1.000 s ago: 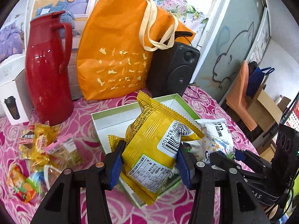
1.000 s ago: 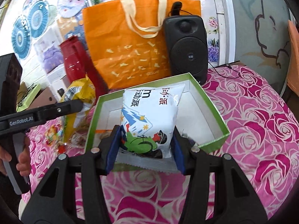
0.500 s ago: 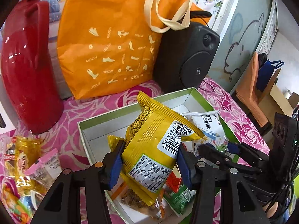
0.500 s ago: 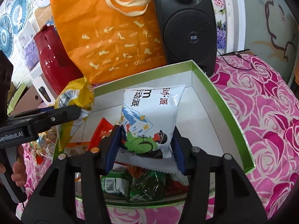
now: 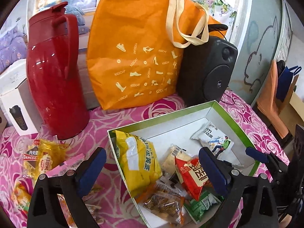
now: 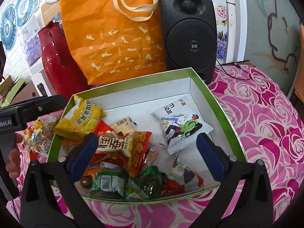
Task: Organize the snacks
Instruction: 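Open both tools to release the packets and withdraw from the box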
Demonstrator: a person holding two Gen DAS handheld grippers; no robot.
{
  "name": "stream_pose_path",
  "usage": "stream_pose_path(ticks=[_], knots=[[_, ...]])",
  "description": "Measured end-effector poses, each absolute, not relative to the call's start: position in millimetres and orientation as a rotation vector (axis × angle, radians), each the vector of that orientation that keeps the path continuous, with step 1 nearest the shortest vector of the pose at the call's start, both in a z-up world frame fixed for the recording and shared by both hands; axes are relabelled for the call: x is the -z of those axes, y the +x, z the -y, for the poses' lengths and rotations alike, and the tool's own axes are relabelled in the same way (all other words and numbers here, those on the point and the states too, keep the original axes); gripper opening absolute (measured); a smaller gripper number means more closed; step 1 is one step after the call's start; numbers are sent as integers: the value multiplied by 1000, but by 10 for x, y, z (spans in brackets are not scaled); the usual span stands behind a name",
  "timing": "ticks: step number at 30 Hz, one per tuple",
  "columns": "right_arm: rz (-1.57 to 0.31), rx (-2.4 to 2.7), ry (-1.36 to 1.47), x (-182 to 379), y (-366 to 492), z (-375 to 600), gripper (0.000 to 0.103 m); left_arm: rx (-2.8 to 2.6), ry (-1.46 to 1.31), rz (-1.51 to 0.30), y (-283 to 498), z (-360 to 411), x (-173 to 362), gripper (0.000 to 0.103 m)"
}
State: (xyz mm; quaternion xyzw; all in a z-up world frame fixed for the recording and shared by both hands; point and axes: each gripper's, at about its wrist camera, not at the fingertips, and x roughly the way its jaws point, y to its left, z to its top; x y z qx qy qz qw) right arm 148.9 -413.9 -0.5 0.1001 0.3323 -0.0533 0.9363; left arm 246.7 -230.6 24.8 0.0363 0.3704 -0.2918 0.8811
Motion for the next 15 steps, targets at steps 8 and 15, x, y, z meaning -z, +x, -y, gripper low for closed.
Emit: stream_pose_path(ticks=[8,15], knots=[[-629,95,148,-247,1228,3878,102,600,59,-727,2182,2103,-480,100],[-602,55,151,-384,961,3608,102,574,29,-689,1843,1793,-696,100]])
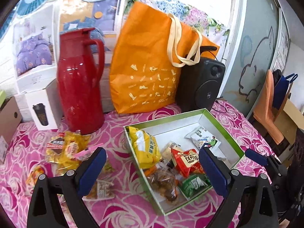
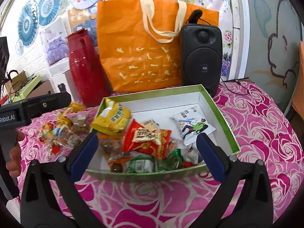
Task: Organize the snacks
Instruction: 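Open both tools to release the packets and withdraw from the box, then move both tools toward the remaining snacks on the tablecloth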
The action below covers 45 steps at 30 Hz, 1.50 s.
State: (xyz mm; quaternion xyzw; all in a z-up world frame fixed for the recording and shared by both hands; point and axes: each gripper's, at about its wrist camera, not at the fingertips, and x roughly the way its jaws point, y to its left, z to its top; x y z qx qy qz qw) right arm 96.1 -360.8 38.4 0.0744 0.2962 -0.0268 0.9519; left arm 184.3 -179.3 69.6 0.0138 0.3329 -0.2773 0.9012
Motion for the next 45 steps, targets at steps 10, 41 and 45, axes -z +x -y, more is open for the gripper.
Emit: stream_pose_path(ticks=[10,41,45], knots=[[-633,-92,245,-344,750,3139,102,415,-57,-687,1384,692,-659,100],[-901,-272,-189,508,2091,1563,68,404,-348,-889,1613,-550,297,99],[-902,-259,-209,598,2208,1522,68,439,-335,-904,1752,-400,361,98]])
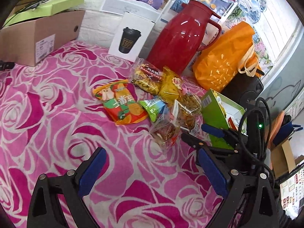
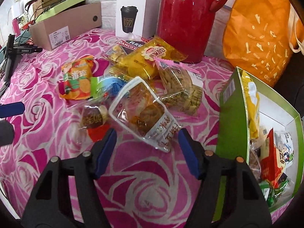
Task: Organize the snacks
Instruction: 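Move both tools toward the remaining snacks on the tablecloth, then grasp a clear bag of brown snack with left tool while right tool grasps a clear jerky bag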
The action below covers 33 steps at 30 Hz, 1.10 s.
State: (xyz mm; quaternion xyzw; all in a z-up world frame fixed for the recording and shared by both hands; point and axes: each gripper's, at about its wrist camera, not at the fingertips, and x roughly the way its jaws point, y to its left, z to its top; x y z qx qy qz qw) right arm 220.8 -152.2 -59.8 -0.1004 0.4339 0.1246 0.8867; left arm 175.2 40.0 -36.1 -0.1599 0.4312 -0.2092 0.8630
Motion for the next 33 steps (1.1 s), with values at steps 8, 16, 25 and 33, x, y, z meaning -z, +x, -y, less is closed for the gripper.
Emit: stream_pose_path(ticks=[8,16,25,33], knots=[[-912,-242,-119,600,2211,1694,41,482,-303,-934,1997,-171,478,89],[-971,-303,30,569,1707,1912,41,485,-277,-958,2287,50,620,84],[-967,-290,92,592,1488,1949,41,468,-193,-1001,2409,238,772,59],[-934,-288,112,442,1277,2007,41,472,-170,-960,2080,210,505,48]])
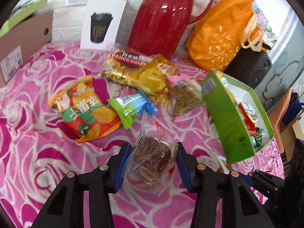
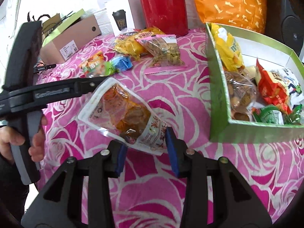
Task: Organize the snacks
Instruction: 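Grasp a clear bag of brown snack with left tool while right tool grasps a clear jerky bag, then carry both clear snack bags into the box with both tools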
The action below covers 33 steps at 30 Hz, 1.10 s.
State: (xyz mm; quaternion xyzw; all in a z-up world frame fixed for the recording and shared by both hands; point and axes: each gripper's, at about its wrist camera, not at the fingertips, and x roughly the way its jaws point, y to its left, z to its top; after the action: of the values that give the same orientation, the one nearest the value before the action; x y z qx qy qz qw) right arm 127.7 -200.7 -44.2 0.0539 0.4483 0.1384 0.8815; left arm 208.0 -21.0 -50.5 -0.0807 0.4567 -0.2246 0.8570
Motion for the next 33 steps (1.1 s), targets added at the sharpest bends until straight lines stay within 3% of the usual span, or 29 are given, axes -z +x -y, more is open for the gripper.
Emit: stream_pose_path(ticks=[9,18,33], knots=[[-805,-264,158,12,988,2251,41,557,-143,-844,1686,384,-179,48],[-705,-95,237,-257,802,3002,41,688,-77,-788,1636,1050,-580,48],[-674,145,342,-108,952,4114,41,801,52,-822,1801,2137,-430,48]])
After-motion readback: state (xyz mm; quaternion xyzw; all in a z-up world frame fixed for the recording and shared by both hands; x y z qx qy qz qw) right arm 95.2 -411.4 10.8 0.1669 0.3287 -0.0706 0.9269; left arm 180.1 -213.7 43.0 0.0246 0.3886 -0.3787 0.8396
